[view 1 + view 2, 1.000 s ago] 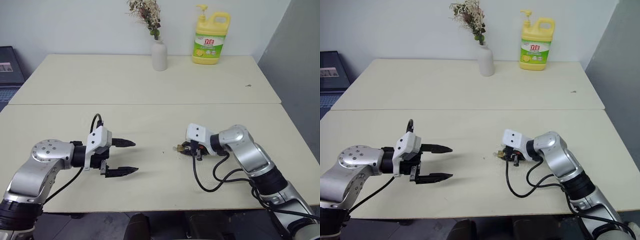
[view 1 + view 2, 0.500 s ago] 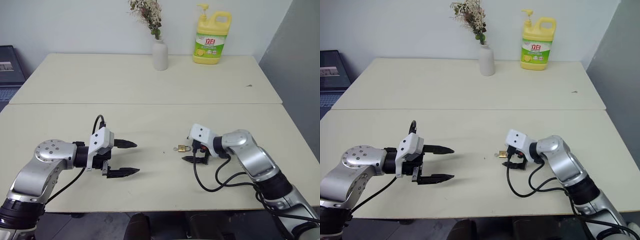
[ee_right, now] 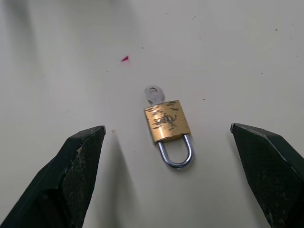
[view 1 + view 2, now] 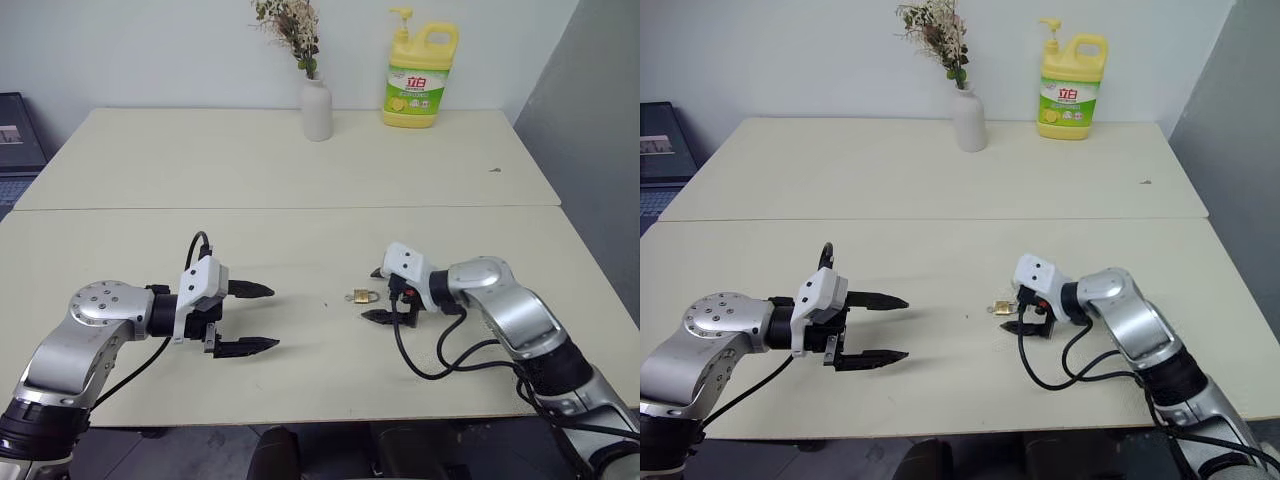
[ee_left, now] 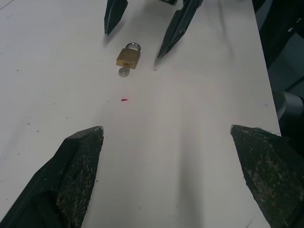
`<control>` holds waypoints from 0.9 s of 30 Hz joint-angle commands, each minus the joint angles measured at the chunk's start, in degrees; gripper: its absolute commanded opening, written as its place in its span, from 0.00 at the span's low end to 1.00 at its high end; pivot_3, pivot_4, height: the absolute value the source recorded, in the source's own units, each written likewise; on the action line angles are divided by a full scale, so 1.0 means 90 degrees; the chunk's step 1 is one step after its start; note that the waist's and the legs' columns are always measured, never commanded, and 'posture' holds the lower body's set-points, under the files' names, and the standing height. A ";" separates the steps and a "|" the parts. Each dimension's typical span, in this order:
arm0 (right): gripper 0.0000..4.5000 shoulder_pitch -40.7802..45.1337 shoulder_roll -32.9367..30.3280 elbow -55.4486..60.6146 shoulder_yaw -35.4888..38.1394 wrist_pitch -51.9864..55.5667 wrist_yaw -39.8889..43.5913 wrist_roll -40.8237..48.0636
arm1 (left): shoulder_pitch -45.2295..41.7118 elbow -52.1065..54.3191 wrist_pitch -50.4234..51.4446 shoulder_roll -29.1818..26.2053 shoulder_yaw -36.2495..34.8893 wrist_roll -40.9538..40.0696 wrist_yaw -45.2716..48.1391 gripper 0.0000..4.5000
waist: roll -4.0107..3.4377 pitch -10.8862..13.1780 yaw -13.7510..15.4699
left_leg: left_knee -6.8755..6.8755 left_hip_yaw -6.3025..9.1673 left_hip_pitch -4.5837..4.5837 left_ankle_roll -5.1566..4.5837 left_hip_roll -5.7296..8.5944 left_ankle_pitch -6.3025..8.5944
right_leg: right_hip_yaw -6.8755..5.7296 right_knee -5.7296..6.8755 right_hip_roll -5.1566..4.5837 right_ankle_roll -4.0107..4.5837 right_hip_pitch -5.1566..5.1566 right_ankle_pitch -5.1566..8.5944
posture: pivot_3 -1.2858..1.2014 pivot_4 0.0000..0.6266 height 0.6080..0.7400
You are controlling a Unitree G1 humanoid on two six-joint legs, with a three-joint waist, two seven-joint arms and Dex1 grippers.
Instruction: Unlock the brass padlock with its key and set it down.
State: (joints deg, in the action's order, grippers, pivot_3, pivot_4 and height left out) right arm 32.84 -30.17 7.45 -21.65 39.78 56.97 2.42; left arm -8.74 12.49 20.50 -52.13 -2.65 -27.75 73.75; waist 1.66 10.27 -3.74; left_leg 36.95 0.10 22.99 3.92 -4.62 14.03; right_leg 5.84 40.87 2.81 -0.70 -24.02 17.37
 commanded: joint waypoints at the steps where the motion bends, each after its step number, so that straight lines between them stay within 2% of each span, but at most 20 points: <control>1: 0.99 0.0262 0.0018 -0.0234 -0.0085 -0.0378 0.0059 -0.0040 | -0.0046 0.0122 -0.0087 -0.0039 -0.0064 -0.0047 0.0086 1.00 | 0.0000 0.0000 0.0007 | 0.0000 0.0000 0.0000 0.0000 0.0000 0.0000 | -0.0001 0.0000 0.0000 0.0001 0.0000 0.0001 | 0.52 0.24 1.00; 18: 0.99 0.0328 0.0200 -0.0714 -0.0399 -0.0788 0.0097 -0.0166 | -0.0113 0.0062 -0.0149 0.0001 -0.0027 0.0001 0.0246 1.00 | 0.0000 0.0000 0.0013 | 0.0000 0.0001 0.0000 0.0000 -0.0001 0.0000 | -0.0002 0.0001 0.0000 0.0003 0.0000 0.0002 | 0.52 0.24 1.00; 22: 0.78 0.0344 0.0178 -0.0787 -0.0468 -0.0796 0.0122 -0.0220 | -0.0114 0.0047 -0.0169 0.0011 -0.0022 0.0007 0.0229 1.00 | 0.0000 0.0000 0.0011 | 0.0000 0.0001 -0.0002 0.0000 -0.0002 0.0000 | -0.0002 0.0002 0.0000 0.0003 0.0000 0.0002 | 0.52 0.24 1.00; 27: 0.37 0.0358 0.0073 -0.0905 -0.0495 -0.0868 0.0188 -0.0286 | -0.0098 0.0045 -0.0184 0.0019 -0.0027 0.0010 0.0206 1.00 | 0.0000 0.0000 0.0015 | 0.0002 0.0002 -0.0003 0.0000 -0.0002 0.0000 | -0.0002 0.0003 0.0000 0.0002 0.0003 0.0001 | 0.52 0.24 1.00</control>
State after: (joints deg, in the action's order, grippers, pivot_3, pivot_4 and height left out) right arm 35.41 -28.60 -0.12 -26.09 32.01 58.75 1.24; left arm -9.15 12.55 19.58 -52.04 -2.63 -27.63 75.62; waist 1.66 10.27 -3.60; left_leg 36.97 0.11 22.96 3.92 -4.64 14.03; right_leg 5.82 40.89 2.81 -0.68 -23.99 17.38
